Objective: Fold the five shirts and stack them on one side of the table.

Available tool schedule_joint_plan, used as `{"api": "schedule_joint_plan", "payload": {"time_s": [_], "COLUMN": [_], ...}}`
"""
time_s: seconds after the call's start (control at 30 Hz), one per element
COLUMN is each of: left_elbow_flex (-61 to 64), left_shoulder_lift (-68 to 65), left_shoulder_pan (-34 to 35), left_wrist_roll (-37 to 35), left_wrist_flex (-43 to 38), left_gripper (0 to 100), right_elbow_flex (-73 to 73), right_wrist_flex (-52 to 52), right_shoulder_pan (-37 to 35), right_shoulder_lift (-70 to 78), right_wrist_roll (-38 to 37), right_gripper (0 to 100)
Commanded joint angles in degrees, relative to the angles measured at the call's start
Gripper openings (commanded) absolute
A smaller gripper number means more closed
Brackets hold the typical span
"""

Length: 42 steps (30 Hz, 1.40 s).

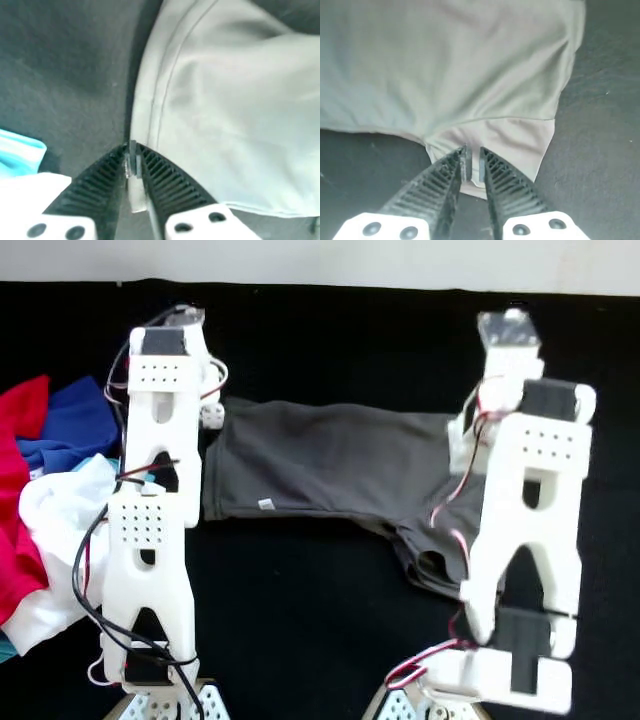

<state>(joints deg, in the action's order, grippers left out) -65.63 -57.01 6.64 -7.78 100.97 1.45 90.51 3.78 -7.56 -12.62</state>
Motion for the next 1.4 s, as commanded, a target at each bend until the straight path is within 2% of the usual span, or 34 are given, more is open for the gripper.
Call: {"api": "schedule_joint_plan", "payload": {"time_s": [0.0, 0.13, 0.33, 0.43, 0.73, 0.87, 1.03, 1.13, 1.2, 1.3, 1.37], "left_elbow_flex": [0.7, 1.5, 11.8, 17.5, 37.0, 51.8, 73.4, 80.7, 82.0, 81.8, 81.8], "left_shoulder_lift": [1.1, 2.9, 9.6, 10.9, 20.0, 29.2, 38.5, 39.5, 39.4, 39.3, 39.3], "left_shoulder_pan": [-1.1, -2.1, -5.4, -7.0, -7.3, -7.3, -7.1, -7.1, -7.1, -7.1, -7.0], "left_wrist_roll": [-0.4, -0.6, -0.6, -0.6, -0.7, -0.7, -0.6, -0.7, -0.7, -0.5, -0.5], "left_wrist_flex": [0.8, 0.8, 0.7, -0.4, -10.0, -18.5, -38.9, -49.5, -52.3, -52.3, -52.4], "left_gripper": [1, 1, 1, 1, 1, 1, 1, 1, 1, 1, 1], "right_elbow_flex": [-15.9, -30.0, -42.9, -46.7, -50.9, -48.5, -42.5, -41.7, -42.0, -42.2, -42.2], "right_wrist_flex": [-7.6, -16.5, -26.7, -28.3, -27.8, -25.9, -19.4, -18.9, -18.9, -18.9, -18.9], "right_shoulder_pan": [-0.3, -0.5, -0.6, -0.9, -8.0, -7.4, -7.4, -7.6, -7.6, -7.6, -7.6], "right_shoulder_lift": [-6.7, -10.4, -11.0, -11.0, -11.6, -11.6, -13.3, -13.8, -13.5, -12.4, -11.6], "right_wrist_roll": [-3.8, -6.6, -8.9, -10.1, -12.0, -12.0, -12.0, -12.0, -12.0, -12.0, -12.0], "right_gripper": [4.3, 4.3, 4.3, 4.3, 4.3, 4.3, 4.3, 5.2, 10.0, 21.6, 25.0]}}
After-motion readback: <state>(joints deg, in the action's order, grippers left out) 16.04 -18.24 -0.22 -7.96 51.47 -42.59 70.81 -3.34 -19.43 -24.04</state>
